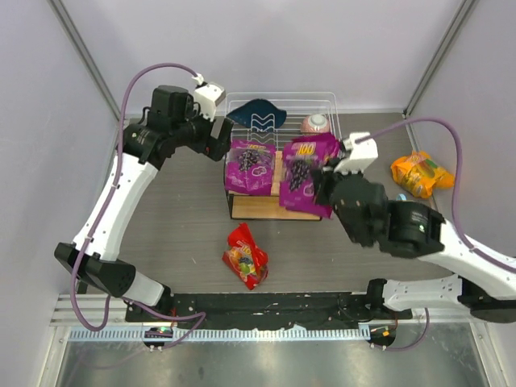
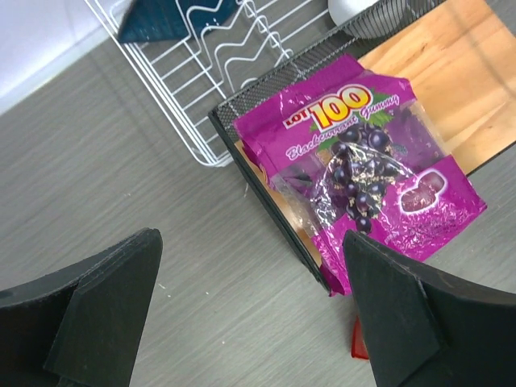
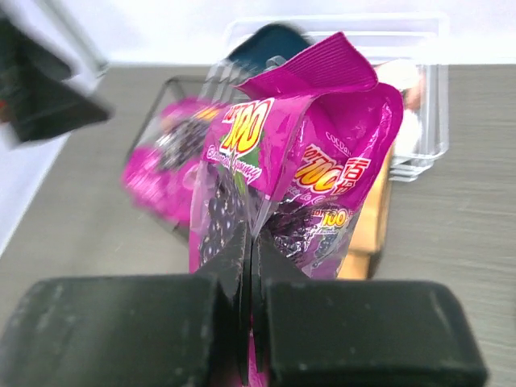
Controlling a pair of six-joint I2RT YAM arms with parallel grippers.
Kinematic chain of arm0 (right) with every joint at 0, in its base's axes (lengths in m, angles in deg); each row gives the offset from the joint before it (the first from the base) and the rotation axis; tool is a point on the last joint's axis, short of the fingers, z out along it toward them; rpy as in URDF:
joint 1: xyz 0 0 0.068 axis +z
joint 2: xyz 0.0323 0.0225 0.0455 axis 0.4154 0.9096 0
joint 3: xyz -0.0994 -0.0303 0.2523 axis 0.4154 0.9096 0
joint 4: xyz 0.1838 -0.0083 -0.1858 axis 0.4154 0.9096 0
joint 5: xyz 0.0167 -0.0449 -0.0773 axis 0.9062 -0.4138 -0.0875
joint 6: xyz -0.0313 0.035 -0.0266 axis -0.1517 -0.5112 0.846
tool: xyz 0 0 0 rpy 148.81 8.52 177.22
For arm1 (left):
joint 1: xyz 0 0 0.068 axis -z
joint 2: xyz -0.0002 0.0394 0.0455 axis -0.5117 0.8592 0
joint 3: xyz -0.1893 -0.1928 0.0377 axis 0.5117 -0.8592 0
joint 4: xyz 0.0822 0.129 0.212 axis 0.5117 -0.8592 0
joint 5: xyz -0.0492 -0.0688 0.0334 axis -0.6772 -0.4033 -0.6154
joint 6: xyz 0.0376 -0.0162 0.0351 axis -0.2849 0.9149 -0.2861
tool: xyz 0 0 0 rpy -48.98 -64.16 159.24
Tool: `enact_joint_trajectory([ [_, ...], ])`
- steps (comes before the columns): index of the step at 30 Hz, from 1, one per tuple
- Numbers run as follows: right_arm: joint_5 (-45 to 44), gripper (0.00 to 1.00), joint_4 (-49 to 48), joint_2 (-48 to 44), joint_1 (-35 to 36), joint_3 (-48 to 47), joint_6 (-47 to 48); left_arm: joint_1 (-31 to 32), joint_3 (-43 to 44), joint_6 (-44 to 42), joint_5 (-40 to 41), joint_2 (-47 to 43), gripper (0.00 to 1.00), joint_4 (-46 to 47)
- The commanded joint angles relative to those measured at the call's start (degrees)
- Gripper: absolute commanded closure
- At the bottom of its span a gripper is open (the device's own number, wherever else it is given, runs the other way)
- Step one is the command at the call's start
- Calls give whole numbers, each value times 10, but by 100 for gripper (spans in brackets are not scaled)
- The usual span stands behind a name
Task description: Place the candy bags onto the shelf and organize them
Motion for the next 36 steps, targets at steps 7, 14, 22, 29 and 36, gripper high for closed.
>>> enact_joint_trajectory([
  [7, 294, 99, -178, 88, -294, -28, 121, -10, 46, -28, 1, 17, 0, -1],
  [14, 436, 99, -217, 126, -369, -17, 118, -18, 42, -34, -8, 18, 0, 1],
  [22, 517, 99, -258, 122, -451, 42, 75, -25, 35, -29, -22, 27, 0, 9],
  [29, 526, 99, -263, 130, -485, 77, 59, -29, 39, -31, -23, 34, 0, 7],
  [36, 544, 95, -265, 144, -504, 88, 55, -31, 36, -31, -24, 34, 0, 6],
])
